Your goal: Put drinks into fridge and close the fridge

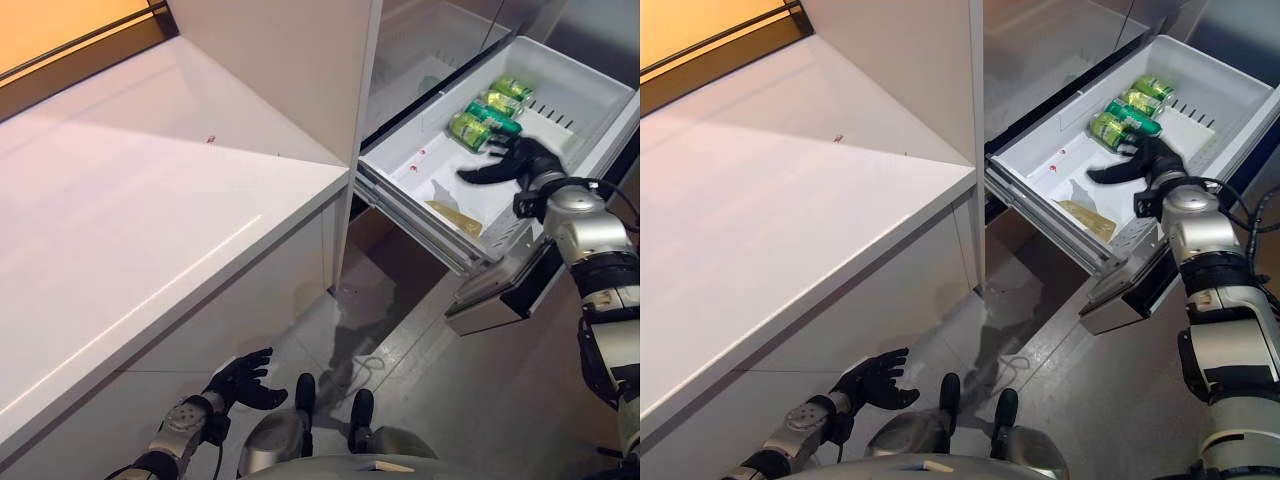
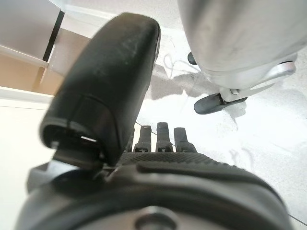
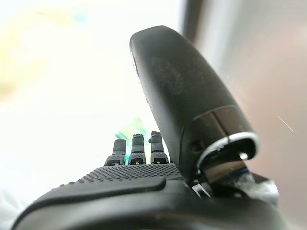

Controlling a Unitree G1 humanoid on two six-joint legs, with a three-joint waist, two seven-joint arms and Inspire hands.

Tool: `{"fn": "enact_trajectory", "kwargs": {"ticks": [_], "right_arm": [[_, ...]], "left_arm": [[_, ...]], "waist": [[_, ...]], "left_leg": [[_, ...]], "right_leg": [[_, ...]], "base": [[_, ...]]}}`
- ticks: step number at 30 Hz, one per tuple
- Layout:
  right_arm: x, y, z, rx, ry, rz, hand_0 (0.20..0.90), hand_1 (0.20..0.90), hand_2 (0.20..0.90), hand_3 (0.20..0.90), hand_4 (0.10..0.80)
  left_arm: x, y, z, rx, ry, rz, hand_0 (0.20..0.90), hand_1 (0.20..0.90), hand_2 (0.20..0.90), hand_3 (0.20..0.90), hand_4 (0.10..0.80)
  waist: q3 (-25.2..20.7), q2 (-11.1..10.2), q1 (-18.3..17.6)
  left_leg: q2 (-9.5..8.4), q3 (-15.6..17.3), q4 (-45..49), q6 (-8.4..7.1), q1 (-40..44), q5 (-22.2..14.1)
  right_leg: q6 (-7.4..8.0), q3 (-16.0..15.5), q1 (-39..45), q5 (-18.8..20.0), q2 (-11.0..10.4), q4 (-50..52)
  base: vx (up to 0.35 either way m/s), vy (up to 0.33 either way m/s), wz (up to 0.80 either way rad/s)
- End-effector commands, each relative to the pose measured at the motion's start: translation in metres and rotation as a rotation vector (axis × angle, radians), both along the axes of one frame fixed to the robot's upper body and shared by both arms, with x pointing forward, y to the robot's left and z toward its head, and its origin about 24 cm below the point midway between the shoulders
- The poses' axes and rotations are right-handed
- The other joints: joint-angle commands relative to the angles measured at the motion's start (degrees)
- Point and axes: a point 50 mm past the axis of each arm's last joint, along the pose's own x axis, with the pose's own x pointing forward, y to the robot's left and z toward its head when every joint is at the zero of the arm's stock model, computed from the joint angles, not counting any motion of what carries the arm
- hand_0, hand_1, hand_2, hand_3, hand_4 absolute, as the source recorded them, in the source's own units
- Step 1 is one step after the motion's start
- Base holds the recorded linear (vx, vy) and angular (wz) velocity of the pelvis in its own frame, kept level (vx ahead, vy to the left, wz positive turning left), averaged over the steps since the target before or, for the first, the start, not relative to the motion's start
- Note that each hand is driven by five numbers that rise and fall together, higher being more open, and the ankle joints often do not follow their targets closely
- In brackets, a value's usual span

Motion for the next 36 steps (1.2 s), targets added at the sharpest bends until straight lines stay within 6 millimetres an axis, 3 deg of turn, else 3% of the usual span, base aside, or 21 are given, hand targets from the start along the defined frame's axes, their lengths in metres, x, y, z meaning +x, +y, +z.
{"fn": "enact_trajectory", "kwargs": {"ticks": [1, 5, 10, 15, 18, 24, 28, 36], "right_arm": [[-0.036, -0.039, 0.058, 0.008, -0.437, -0.276, 0.900, 0.900, 0.900, 0.900, 0.800], [-0.046, -0.050, 0.028, 0.140, -0.479, -0.387, 0.900, 0.900, 0.900, 0.900, 0.800], [-0.043, -0.043, -0.001, 0.215, -0.437, -0.352, 0.900, 0.900, 0.900, 0.900, 0.800], [-0.039, -0.035, -0.022, 0.269, -0.378, -0.311, 0.900, 0.900, 0.900, 0.900, 0.800], [-0.033, -0.030, -0.015, 0.333, -0.417, -0.281, 0.900, 0.900, 0.900, 0.900, 0.800], [-0.015, -0.005, 0.019, 0.401, -0.512, -0.097, 0.900, 0.900, 0.900, 0.900, 0.800], [-0.010, 0.019, 0.031, 0.399, -0.532, 0.162, 0.900, 0.900, 0.900, 0.900, 0.800], [-0.006, 0.076, 0.042, 0.338, -0.479, 0.599, 0.900, 0.900, 0.900, 0.900, 0.800]], "left_arm": [[-0.015, 0.003, -0.007, 0.028, 0.033, -0.004, 0.900, 0.900, 0.900, 0.900, 0.800], [-0.015, -0.006, -0.011, 0.022, 0.045, -0.016, 0.900, 0.900, 0.900, 0.900, 0.800], [-0.011, -0.012, -0.011, 0.010, 0.041, -0.034, 0.900, 0.900, 0.900, 0.900, 0.800], [-0.004, -0.015, -0.008, 0.006, 0.028, -0.059, 0.900, 0.900, 0.900, 0.900, 0.800], [0.012, -0.018, -0.001, 0.011, -0.017, -0.075, 0.900, 0.900, 0.900, 0.900, 0.800], [0.045, -0.017, 0.018, 0.029, -0.138, -0.024, 0.900, 0.900, 0.900, 0.900, 0.800], [0.047, -0.018, 0.019, 0.018, -0.156, 0.016, 0.900, 0.900, 0.900, 0.900, 0.800], [0.038, -0.016, 0.016, 0.018, -0.141, 0.017, 0.900, 0.900, 0.900, 0.900, 0.800]], "waist": [[-7.1, -1.3, -1.6], [-8.1, -1.0, -2.2], [-8.2, -0.7, -2.7], [-5.4, -1.0, -2.2], [-1.7, -0.9, -1.7], [5.0, -0.7, -0.7], [6.6, -0.4, -0.2], [8.1, -0.4, 1.1]], "left_leg": [[-0.35, 1.9, 1.9, -1.15, 1.8, -8.0], [-0.35, 2.6, 1.7, -0.94, 2.8, -8.4], [-0.50, 2.9, 3.8, -0.32, 3.0, -9.8], [-1.57, 1.8, 12.5, 1.09, -0.2, -12.8], [-1.93, 1.3, 17.2, 2.00, -3.7, -14.4], [-2.64, 1.1, 31.1, 3.88, -15.0, -18.6], [-3.84, 0.9, 38.4, 4.50, -19.7, -21.3], [-5.28, 0.5, 43.3, 4.90, -23.8, -22.2]], "right_leg": [[4.02, 1.2, -1.3, -3.1, -1.0, 4.7], [4.22, 2.0, -0.6, -3.0, -1.1, 4.4], [4.03, 3.0, -0.6, -4.1, -1.7, 6.6], [3.39, 4.1, -2.7, -5.6, -3.3, 12.5], [2.88, 4.4, -6.1, -6.4, -4.0, 17.1], [1.15, 4.7, -16.7, -9.0, -5.3, 30.1], [-0.03, 4.2, -21.4, -11.5, -6.1, 38.0], [-0.65, 3.8, -25.7, -13.1, -6.7, 44.0]], "base": [[-0.014, 0.038, -0.17], [-0.001, 0.028, -0.18], [0.008, 0.018, -0.21], [-0.025, 0.009, -0.15], [-0.206, 0.019, -0.13], [-0.222, 0.025, -0.11], [-0.038, 0.073, 0.06], [0.002, 0.077, 0.03]]}}
